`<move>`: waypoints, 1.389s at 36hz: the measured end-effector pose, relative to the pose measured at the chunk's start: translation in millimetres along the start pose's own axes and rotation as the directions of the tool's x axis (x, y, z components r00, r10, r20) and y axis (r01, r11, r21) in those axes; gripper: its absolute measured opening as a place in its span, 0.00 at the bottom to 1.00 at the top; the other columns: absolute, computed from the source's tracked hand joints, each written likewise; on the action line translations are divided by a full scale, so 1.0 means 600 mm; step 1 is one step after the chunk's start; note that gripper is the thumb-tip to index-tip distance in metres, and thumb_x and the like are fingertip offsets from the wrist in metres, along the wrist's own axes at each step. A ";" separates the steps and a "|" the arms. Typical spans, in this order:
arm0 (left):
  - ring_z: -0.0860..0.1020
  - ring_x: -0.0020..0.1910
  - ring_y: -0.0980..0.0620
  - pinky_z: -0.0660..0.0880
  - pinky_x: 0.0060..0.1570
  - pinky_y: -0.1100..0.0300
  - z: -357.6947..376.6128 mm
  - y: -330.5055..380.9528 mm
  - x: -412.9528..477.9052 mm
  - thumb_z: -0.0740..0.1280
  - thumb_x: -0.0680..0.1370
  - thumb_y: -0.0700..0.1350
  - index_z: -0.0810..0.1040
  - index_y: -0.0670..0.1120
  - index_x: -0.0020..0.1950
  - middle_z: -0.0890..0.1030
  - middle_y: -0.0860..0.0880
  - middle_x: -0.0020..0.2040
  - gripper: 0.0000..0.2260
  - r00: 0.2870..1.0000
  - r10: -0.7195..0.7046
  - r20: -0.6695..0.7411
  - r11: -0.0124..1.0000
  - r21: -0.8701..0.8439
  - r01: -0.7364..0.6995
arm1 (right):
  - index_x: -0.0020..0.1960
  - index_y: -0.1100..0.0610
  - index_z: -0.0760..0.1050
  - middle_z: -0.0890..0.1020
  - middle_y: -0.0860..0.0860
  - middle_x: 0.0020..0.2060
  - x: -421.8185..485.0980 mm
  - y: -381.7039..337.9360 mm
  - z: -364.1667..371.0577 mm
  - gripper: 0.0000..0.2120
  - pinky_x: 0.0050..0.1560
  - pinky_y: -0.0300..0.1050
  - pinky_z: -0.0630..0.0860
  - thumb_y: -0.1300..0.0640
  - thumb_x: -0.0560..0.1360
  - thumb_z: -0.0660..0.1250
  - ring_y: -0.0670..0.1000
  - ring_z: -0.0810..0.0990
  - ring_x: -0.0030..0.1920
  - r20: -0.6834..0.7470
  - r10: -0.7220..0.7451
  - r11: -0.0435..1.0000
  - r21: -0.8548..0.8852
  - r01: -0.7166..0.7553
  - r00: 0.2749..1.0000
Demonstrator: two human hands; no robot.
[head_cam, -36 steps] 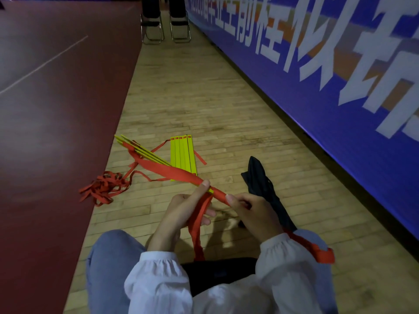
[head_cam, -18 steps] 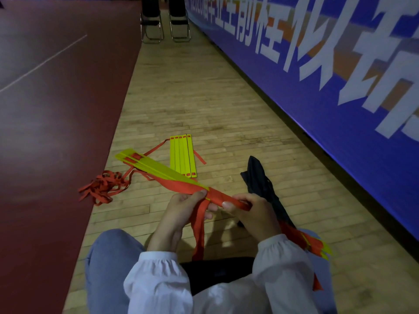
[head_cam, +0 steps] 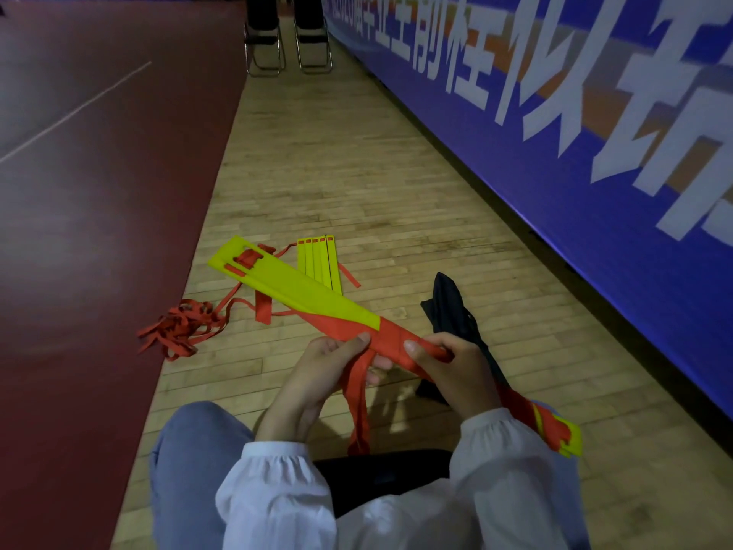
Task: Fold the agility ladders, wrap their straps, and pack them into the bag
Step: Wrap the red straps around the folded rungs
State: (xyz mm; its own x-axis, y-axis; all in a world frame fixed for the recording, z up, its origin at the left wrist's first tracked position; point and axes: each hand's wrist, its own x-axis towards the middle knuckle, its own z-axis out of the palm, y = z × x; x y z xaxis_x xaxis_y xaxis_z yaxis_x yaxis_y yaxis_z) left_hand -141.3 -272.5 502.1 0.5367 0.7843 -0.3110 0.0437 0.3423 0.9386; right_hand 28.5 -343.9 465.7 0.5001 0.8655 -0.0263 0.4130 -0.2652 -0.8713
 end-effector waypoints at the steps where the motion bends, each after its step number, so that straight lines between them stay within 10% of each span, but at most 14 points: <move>1: 0.79 0.25 0.54 0.74 0.25 0.65 0.001 0.001 0.001 0.62 0.80 0.42 0.82 0.38 0.40 0.84 0.43 0.36 0.14 1.000 -0.018 0.001 1.000 -0.022 0.018 | 0.45 0.50 0.81 0.82 0.43 0.39 0.001 0.001 0.000 0.07 0.45 0.41 0.74 0.47 0.72 0.73 0.43 0.80 0.43 -0.023 -0.003 1.000 0.011 0.003 1.000; 7: 0.79 0.25 0.52 0.76 0.26 0.64 -0.002 -0.005 0.005 0.63 0.80 0.49 0.81 0.37 0.46 0.84 0.40 0.38 0.16 0.983 -0.182 -0.018 0.979 -0.095 0.180 | 0.38 0.41 0.78 0.82 0.42 0.38 0.002 0.005 0.005 0.13 0.52 0.55 0.77 0.35 0.59 0.69 0.51 0.80 0.47 -0.145 0.010 1.000 0.010 -0.008 0.989; 18: 0.79 0.26 0.50 0.76 0.31 0.61 -0.001 -0.005 0.013 0.60 0.76 0.64 0.81 0.38 0.46 0.84 0.39 0.38 0.28 0.970 -0.203 -0.133 0.979 -0.019 0.202 | 0.33 0.43 0.73 0.80 0.41 0.35 0.000 -0.002 0.011 0.14 0.49 0.50 0.77 0.51 0.62 0.80 0.44 0.79 0.40 -0.215 -0.058 0.997 -0.054 0.048 0.975; 35: 0.75 0.22 0.51 0.72 0.24 0.65 0.006 0.007 0.009 0.65 0.77 0.55 0.81 0.40 0.37 0.83 0.39 0.34 0.19 0.942 -0.045 -0.334 0.996 0.059 0.069 | 0.40 0.46 0.78 0.80 0.42 0.39 -0.001 -0.009 0.015 0.05 0.40 0.35 0.71 0.48 0.72 0.72 0.41 0.78 0.41 0.133 -0.076 0.997 0.027 0.073 0.988; 42: 0.76 0.23 0.52 0.71 0.23 0.67 0.009 0.012 0.001 0.65 0.77 0.53 0.82 0.37 0.42 0.84 0.38 0.37 0.19 0.958 -0.037 -0.283 0.993 0.093 0.066 | 0.52 0.52 0.83 0.80 0.42 0.38 -0.005 -0.004 0.016 0.28 0.40 0.34 0.69 0.33 0.67 0.60 0.42 0.78 0.43 0.254 0.034 0.999 -0.014 -0.031 0.967; 50: 0.77 0.27 0.52 0.74 0.29 0.61 0.007 0.014 0.000 0.65 0.77 0.57 0.82 0.40 0.42 0.85 0.41 0.39 0.20 0.975 -0.070 -0.209 0.997 0.019 0.076 | 0.43 0.44 0.80 0.81 0.42 0.36 -0.006 -0.009 0.014 0.06 0.44 0.39 0.73 0.44 0.75 0.68 0.42 0.80 0.41 0.155 0.005 0.998 0.053 -0.014 0.988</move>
State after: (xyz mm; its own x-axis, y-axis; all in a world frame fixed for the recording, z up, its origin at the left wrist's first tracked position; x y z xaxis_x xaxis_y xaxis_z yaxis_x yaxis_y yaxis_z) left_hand -137.6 -272.0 510.7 0.3441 0.8494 -0.4002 0.1004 0.3905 0.9151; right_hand 17.8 -342.0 466.6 0.3788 0.9193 -0.1065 0.3649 -0.2541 -0.8957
